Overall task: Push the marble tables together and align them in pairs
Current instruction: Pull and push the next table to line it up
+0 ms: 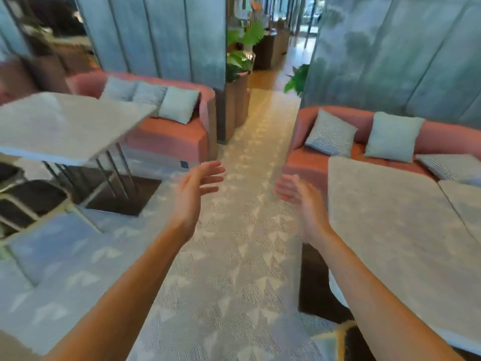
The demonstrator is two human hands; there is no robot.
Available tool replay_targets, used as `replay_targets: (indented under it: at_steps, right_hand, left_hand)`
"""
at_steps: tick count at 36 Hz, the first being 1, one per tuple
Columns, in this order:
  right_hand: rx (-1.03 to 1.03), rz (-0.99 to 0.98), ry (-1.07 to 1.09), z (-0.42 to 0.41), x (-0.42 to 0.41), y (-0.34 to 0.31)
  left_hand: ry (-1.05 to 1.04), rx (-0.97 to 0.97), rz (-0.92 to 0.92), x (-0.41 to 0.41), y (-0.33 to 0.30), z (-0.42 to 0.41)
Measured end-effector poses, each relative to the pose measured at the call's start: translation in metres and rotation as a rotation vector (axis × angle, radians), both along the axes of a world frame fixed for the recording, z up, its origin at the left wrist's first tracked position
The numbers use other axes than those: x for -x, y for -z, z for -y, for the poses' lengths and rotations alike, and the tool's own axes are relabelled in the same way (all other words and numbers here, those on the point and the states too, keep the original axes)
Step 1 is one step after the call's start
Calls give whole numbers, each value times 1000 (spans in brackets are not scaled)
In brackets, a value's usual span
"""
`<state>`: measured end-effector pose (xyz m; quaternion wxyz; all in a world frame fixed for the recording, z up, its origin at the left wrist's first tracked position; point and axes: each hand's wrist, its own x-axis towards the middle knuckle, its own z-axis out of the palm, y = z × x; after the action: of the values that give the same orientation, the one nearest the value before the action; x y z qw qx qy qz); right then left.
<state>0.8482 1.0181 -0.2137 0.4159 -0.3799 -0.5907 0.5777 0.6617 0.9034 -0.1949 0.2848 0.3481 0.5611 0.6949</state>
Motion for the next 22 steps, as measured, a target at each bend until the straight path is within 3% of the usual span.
replay_targets:
  at_steps: [8,10,16,22]
  right_hand:
    - [-131,-41,29,-91,120,-27]
    - [-132,-76,40,-97,121,-30]
    - [-32,-138,80,-210,225,-8]
    - [-25,-152,74,-312,347,-51]
  left_hand:
    - [18,-163,-38,114,-1,-91]
    - [43,-145,-23,120,-1,-99]
    - [7,-70,32,229,7,-204]
    - [-19,-121,38,351,-37,-314]
